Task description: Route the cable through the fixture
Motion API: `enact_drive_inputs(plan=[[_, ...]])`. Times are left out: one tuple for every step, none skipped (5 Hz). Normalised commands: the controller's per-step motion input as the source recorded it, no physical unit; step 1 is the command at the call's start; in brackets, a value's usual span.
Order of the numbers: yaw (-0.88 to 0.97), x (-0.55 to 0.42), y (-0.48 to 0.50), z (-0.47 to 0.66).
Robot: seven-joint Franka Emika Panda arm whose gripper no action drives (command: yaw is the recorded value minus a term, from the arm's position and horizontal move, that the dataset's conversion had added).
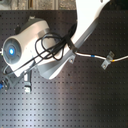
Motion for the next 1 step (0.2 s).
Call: enact_drive_inputs(plan=[[0.0,-0.3,-0.136,0.01]])
